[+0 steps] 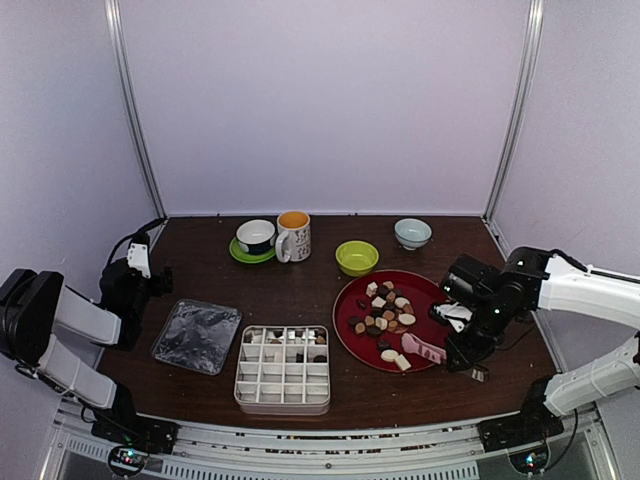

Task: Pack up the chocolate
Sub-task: Pick up the fake chocolate from the plate.

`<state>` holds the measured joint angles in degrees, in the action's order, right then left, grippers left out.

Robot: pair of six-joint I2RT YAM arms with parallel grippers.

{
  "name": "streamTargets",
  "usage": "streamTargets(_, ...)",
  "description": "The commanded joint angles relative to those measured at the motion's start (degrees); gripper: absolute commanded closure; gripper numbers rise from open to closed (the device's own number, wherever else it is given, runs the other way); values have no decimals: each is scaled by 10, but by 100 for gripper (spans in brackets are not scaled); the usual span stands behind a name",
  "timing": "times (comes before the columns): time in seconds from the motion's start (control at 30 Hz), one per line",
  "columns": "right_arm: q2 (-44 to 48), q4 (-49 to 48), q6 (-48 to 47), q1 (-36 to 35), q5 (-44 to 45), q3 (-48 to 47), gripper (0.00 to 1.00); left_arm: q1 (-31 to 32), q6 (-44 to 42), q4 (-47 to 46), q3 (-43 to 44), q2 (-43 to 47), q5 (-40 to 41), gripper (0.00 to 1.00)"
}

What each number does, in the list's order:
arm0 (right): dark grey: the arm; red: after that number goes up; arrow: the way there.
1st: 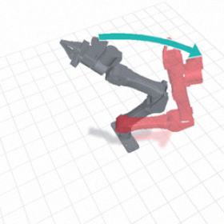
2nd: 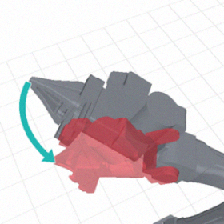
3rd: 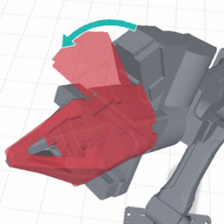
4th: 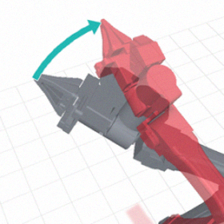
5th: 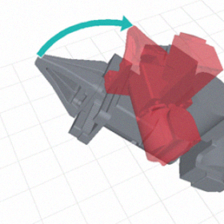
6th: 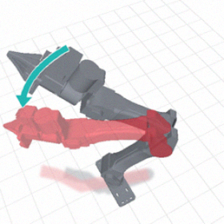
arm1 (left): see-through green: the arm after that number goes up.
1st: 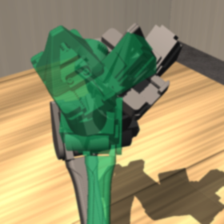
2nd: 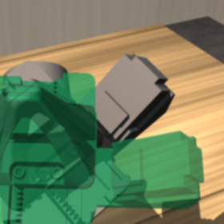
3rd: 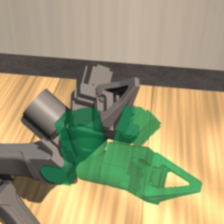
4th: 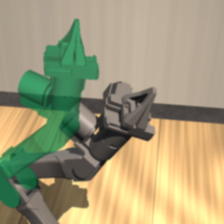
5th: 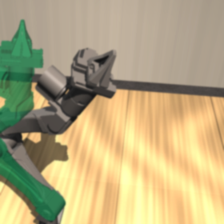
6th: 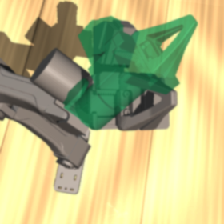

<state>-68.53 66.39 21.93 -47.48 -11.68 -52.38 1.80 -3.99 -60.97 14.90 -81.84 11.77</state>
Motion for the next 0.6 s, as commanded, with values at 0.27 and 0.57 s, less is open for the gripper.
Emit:
streamTargets(0.27, -27, -24, -29, -1, -44, -61, 73, -5, 0, -16, 9, 0, 3, 2)
streamTargets(0.57, -74, -18, -42, -15, 3, -88, 73, -5, 0, -15, 9, 0, 2, 2)
